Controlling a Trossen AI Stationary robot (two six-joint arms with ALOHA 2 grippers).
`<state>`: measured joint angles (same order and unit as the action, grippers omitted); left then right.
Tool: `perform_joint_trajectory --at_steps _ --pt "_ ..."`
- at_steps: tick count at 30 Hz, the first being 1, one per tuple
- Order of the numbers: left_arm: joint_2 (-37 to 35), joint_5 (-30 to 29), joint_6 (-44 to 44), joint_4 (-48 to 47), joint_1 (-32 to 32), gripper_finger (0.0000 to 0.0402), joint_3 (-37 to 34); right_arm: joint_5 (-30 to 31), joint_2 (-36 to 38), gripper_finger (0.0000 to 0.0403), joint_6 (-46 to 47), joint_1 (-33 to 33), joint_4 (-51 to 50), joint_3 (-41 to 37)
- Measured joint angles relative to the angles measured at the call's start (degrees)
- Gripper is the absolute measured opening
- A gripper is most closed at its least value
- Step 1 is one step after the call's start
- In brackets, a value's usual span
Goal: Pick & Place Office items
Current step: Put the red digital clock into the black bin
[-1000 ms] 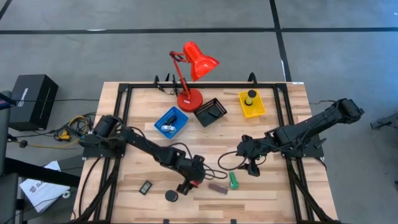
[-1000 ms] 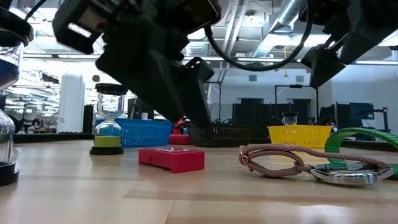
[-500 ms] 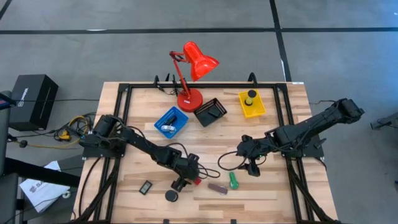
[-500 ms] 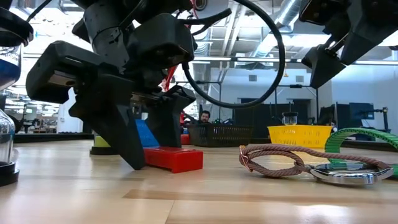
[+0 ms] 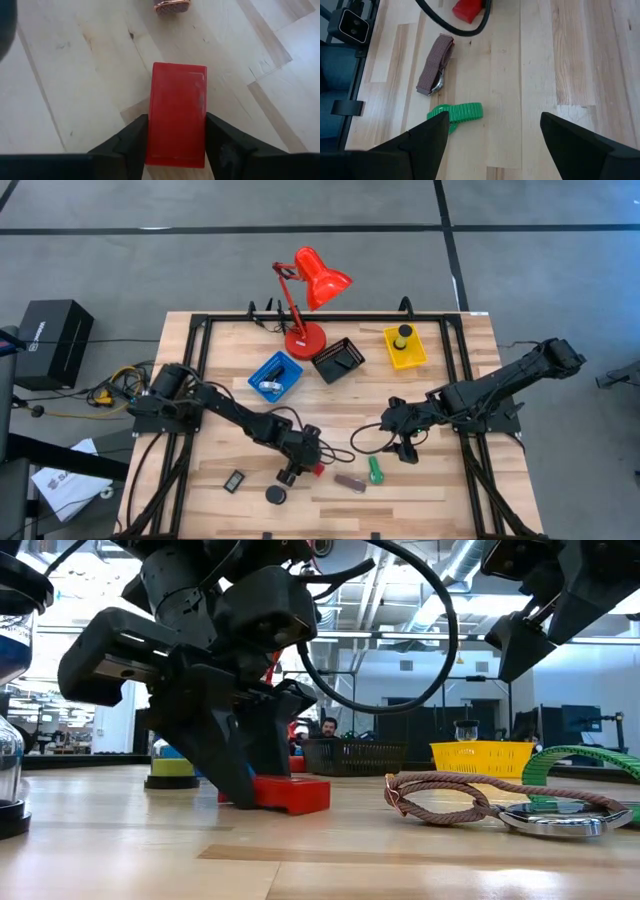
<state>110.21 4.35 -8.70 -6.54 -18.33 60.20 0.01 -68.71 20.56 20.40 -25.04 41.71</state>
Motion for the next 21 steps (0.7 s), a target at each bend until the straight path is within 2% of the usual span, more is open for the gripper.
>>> perform_joint_trajectory --at_steps 5,11,16,21 --pt "-1.9 -2.8 -2.5 0.1 1.2 0.0164 1.2 0.0 0.0 0.0304 0.0 0.0 -0.1 0.0" --pt "-9.0 -6.6 -10.0 -0.3 5.0 0.0165 1.4 0.0 0.0 0.0304 0.0 0.0 0.0 0.0" --pt "-15.2 -7.4 -15.6 0.1 11.1 0.0162 1.5 0.0 0.0 0.0304 0.0 0.0 0.1 0.0" --pt "-17.8 -7.4 -23.7 1.0 18.0 0.0165 1.6 0.0 0.0 0.0304 0.0 0.0 0.1 0.0"
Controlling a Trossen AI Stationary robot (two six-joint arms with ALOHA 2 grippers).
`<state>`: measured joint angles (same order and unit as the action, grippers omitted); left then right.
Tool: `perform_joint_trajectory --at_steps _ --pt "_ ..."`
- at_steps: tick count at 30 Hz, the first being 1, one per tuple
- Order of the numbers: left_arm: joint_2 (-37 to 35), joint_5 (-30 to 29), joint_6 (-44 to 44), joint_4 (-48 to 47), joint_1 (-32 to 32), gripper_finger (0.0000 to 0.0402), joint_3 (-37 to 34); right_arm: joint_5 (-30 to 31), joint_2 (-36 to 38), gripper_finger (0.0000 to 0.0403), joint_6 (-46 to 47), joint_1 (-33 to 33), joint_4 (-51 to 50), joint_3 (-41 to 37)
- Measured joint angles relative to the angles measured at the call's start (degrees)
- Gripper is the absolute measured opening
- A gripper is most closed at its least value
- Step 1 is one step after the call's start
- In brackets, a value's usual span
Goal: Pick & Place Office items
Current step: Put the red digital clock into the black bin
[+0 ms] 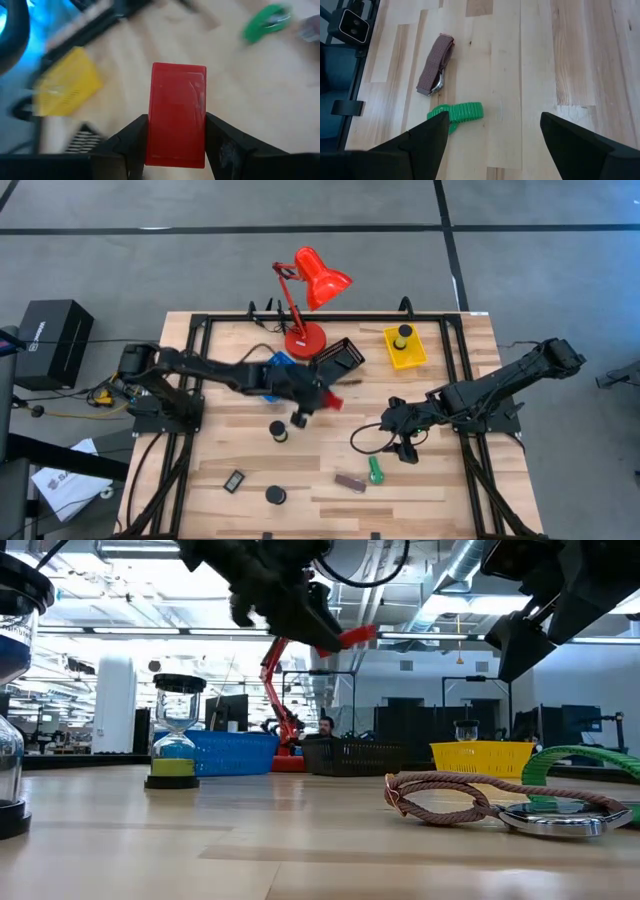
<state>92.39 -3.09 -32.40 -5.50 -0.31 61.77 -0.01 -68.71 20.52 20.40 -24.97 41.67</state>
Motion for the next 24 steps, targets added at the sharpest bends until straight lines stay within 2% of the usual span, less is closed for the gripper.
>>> perform_joint_trajectory --at_steps 8,14,20,24 --pt "2.3 2.7 -12.6 0.8 9.3 0.0163 3.3 0.0 0.0 0.0304 -0.2 -0.3 0.2 0.0" --pt "7.5 9.6 -14.7 0.9 14.8 0.0164 8.5 0.0 0.0 0.0304 -3.1 -2.8 1.1 0.0" --pt "13.5 10.1 -16.7 -0.4 19.4 0.0164 8.8 0.0 0.0 0.0304 -4.0 -5.6 1.4 0.0" --pt "16.6 11.2 -20.1 -2.9 19.8 0.0164 8.7 0.0 0.0 0.0304 -4.0 -6.2 1.3 0.0"
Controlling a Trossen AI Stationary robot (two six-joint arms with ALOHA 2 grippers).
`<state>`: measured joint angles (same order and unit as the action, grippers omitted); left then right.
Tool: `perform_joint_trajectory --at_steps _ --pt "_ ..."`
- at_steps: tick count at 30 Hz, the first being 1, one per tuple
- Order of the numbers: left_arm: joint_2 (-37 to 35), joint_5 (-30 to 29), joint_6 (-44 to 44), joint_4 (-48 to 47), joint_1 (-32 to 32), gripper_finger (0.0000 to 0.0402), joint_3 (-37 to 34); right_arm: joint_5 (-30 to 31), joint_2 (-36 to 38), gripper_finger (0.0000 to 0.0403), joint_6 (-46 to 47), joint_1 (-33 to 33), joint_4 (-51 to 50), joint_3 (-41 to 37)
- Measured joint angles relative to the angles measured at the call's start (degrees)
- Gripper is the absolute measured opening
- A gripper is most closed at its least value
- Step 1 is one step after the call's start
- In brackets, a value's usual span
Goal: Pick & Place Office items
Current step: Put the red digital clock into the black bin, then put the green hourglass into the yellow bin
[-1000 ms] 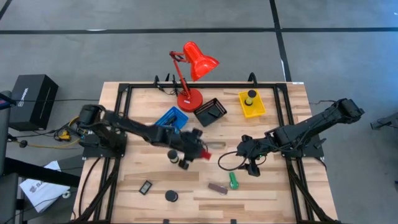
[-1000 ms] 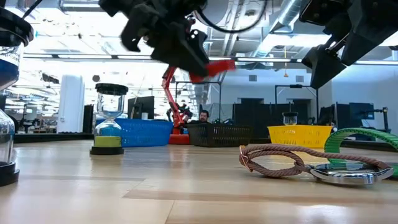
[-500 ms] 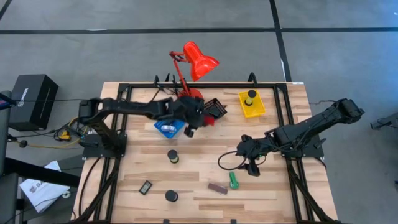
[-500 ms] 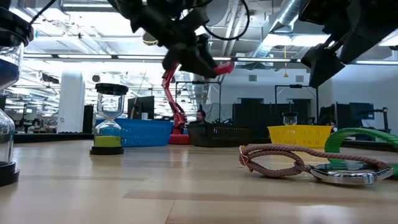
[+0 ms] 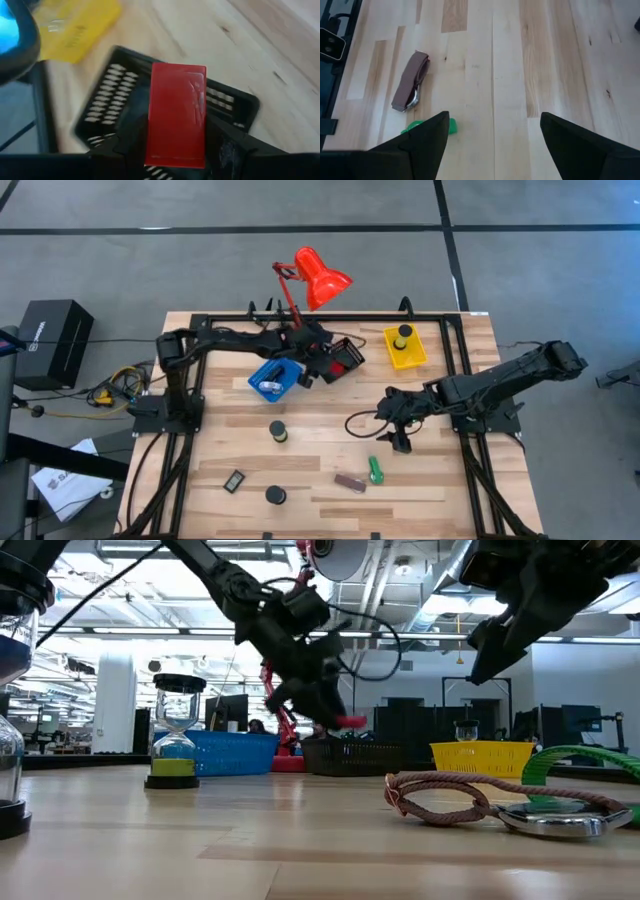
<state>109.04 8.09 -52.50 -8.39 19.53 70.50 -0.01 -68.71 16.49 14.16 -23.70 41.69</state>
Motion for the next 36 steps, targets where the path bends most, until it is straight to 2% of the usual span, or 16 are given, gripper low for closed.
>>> perform_joint_trajectory --at_steps 11,23,36 --pt "2.9 -0.2 -2.6 0.6 -0.1 0.0173 0.1 0.0 0.0 0.0304 0.0 0.0 0.0 0.0" --pt "2.9 -5.2 -1.2 0.5 0.0 0.0206 0.1 0.0 0.0 0.0304 0.0 0.0 0.0 0.0" --pt "1.0 -6.7 -1.2 1.0 -0.9 0.0191 0.0 0.0 0.0 0.0304 0.0 -0.1 0.0 0.0"
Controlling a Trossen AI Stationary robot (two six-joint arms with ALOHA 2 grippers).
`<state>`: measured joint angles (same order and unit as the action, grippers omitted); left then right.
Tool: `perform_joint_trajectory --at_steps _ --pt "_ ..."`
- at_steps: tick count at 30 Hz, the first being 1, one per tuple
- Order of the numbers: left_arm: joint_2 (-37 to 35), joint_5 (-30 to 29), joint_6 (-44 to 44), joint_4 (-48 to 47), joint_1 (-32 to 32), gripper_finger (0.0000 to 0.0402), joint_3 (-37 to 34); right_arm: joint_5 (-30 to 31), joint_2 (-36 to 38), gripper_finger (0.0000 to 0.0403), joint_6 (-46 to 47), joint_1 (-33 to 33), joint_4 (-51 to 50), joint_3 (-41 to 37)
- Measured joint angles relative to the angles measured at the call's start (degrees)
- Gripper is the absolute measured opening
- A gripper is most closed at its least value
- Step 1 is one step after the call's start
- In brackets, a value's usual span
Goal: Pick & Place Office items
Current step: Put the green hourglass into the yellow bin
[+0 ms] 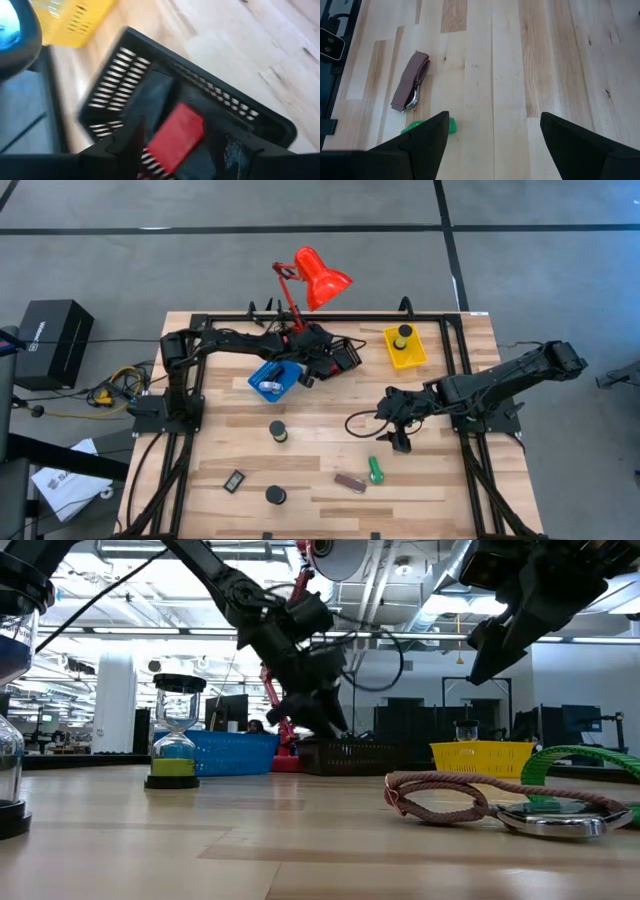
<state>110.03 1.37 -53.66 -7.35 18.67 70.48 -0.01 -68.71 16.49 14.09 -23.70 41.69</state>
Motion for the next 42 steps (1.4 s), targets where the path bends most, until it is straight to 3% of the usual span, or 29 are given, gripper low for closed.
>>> perform_joint_trajectory --at_steps 4,8,14,16,25,42 --pt "-2.9 -4.7 -0.1 -0.1 -0.9 0.0168 0.0 0.0 0.0 0.0304 0.0 0.0 0.0 0.0" --pt "-5.4 -5.2 1.0 -0.5 -0.9 0.0120 0.0 0.0 0.0 0.0304 0.0 0.0 0.0 0.0" --pt "-6.8 -5.3 11.5 -0.7 -0.9 0.0021 0.0 0.0 0.0 0.0304 0.0 0.0 0.0 0.0" --pt "-7.1 -5.3 13.9 -1.7 -0.9 0.0007 0.0 0.0 0.0 0.0304 0.0 0.1 0.0 0.0" --pt "-8.5 -5.2 14.0 -10.1 -3.0 0.0001 0.0 0.0 0.0 0.0304 0.0 0.2 0.0 0.0" --pt "-8.6 -5.2 14.1 -11.0 -11.5 0.0003 0.0 0.0 0.0 0.0304 0.0 0.2 0.0 0.0"
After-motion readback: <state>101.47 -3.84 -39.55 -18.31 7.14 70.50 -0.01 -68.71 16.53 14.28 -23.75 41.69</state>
